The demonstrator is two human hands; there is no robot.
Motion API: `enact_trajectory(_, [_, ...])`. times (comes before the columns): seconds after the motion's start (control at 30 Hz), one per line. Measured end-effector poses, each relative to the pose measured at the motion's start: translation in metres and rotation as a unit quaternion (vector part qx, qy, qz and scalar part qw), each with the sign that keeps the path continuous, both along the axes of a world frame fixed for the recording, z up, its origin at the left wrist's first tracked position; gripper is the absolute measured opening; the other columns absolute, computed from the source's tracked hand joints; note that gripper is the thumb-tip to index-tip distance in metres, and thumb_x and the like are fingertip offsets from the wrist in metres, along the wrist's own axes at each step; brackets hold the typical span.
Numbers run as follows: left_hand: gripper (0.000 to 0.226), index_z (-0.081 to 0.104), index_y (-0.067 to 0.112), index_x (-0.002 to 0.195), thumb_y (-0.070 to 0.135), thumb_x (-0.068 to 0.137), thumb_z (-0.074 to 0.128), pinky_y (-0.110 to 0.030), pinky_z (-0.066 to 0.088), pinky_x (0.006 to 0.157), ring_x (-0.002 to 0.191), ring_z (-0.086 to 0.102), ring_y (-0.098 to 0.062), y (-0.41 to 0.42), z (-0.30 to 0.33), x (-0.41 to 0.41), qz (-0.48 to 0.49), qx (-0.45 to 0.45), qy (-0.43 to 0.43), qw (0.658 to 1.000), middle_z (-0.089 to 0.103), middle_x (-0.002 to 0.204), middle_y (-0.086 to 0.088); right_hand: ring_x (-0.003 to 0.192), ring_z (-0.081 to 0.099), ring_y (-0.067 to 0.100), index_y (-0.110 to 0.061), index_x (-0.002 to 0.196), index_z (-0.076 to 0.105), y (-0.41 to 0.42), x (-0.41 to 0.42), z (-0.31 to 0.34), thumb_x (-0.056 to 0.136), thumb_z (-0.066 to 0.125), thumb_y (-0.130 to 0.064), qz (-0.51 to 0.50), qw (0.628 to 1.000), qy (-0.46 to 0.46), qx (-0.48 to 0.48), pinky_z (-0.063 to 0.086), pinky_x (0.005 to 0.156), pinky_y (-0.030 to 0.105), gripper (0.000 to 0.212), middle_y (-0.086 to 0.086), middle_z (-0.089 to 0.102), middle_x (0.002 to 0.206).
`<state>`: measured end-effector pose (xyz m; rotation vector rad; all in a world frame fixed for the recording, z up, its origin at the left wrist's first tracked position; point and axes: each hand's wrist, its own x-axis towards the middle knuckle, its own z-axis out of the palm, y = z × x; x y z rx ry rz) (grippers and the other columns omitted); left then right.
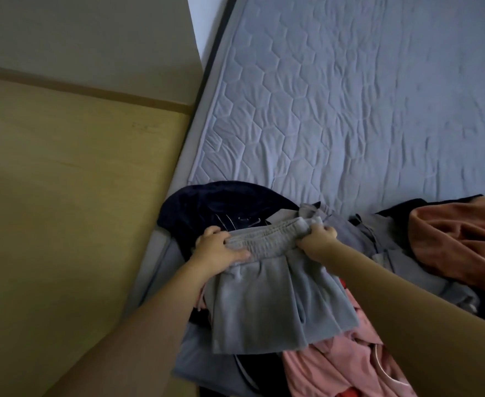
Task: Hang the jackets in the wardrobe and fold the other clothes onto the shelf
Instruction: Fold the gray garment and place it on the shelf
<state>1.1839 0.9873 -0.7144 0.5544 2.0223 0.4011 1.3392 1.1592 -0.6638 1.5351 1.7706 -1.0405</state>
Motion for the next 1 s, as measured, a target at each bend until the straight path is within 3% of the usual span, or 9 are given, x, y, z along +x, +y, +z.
enact_trajectory(0.17, [0.063,0.048,0.036,0.11,0.072,0.063,0.068,-0.038,0.042,0.098,0.109,0.047,-0.016,-0.005,-0.016,0.004,-0.006,0.037,0.013,0.999,0.043,0.122,0.006,0.122,0.043,0.037,-0.013,0.14,0.033,0.0,0.008,-0.017,0.094,0.054,-0.026,-0.02,0.995,0.098,0.016,0.039,0.103,0.047,0.052,0.019,0.037,0.138])
enact_trajectory(0.27, [0.074,0.043,0.044,0.11,0.083,0.05,0.06,-0.036,0.025,0.087,0.111,0.039,-0.021,-0.009,-0.009,0.005,-0.107,-0.037,0.069,0.991,0.044,0.11,0.011,0.112,0.051,0.026,-0.011,0.126,0.043,-0.003,0.017,-0.019,0.093,0.059,-0.016,-0.061,0.975,0.212,0.007,0.044,0.09,0.035,0.037,0.014,0.049,0.127])
enact_trajectory(0.37, [0.065,0.058,0.04,0.097,0.078,0.044,0.061,-0.036,0.023,0.094,0.114,0.033,-0.019,-0.003,0.0,-0.005,-0.167,-0.031,0.048,0.984,0.039,0.109,0.011,0.097,0.055,0.014,-0.021,0.134,0.033,-0.005,0.025,-0.015,0.086,0.07,-0.022,-0.142,0.951,0.267,-0.063,0.046,0.083,0.028,0.06,0.004,0.049,0.127])
enact_trajectory(0.47, [0.052,0.063,0.027,0.087,0.054,0.047,0.083,-0.043,0.047,0.1,0.108,0.056,-0.019,-0.005,0.004,-0.021,0.029,0.085,-0.141,0.986,0.055,0.113,0.004,0.092,0.069,0.02,-0.015,0.118,0.058,0.005,0.026,-0.013,0.054,0.089,-0.048,-0.164,0.945,0.239,-0.154,0.054,0.084,0.032,0.079,0.004,0.069,0.111])
enact_trajectory(0.6, [0.081,0.045,0.026,0.124,0.053,0.058,0.085,-0.03,0.037,0.095,0.123,0.04,-0.023,-0.022,-0.008,-0.004,0.222,0.008,0.096,0.97,0.032,0.137,-0.003,0.09,0.07,0.019,-0.022,0.103,0.068,0.01,0.023,-0.02,0.065,0.085,-0.04,-0.156,0.947,0.257,-0.116,0.056,0.082,0.033,0.046,0.002,0.074,0.097])
enact_trajectory(0.73, [0.123,0.035,0.02,0.141,0.072,0.04,0.082,-0.043,0.048,0.098,0.12,0.051,-0.025,-0.03,-0.008,0.025,0.313,-0.028,-0.121,0.942,0.042,0.14,-0.001,0.099,0.066,0.027,-0.014,0.117,0.061,0.005,0.032,-0.031,0.076,0.08,-0.028,-0.268,0.917,0.273,-0.116,0.054,0.091,0.042,0.046,0.009,0.07,0.108])
enact_trajectory(0.87, [0.059,0.064,0.03,0.113,0.056,0.062,0.077,-0.042,0.053,0.094,0.11,0.061,-0.019,-0.028,-0.002,0.04,0.202,0.06,-0.094,0.973,0.063,0.119,0.004,0.094,0.07,0.029,-0.01,0.115,0.064,0.004,0.038,-0.027,0.073,0.08,-0.037,-0.299,0.894,0.28,-0.185,0.057,0.082,0.04,0.052,0.013,0.073,0.104])
enact_trajectory(0.93, [0.039,0.067,0.031,0.107,0.038,0.069,0.077,-0.044,0.055,0.089,0.1,0.068,-0.021,-0.029,0.002,0.034,0.268,0.159,-0.181,0.933,0.072,0.105,0.001,0.093,0.071,0.029,-0.01,0.114,0.065,0.01,0.043,-0.025,0.068,0.079,-0.045,-0.309,0.889,0.292,-0.172,0.056,0.082,0.041,0.059,0.013,0.073,0.102])
enact_trajectory(1.0, [0.051,0.063,0.027,0.118,0.028,0.071,0.081,-0.041,0.057,0.085,0.102,0.069,-0.025,-0.03,0.005,0.025,0.353,0.233,-0.285,0.86,0.072,0.11,-0.004,0.094,0.07,0.028,-0.014,0.114,0.065,0.015,0.046,-0.024,0.069,0.078,-0.05,-0.308,0.895,0.295,-0.127,0.056,0.085,0.042,0.059,0.01,0.072,0.104])
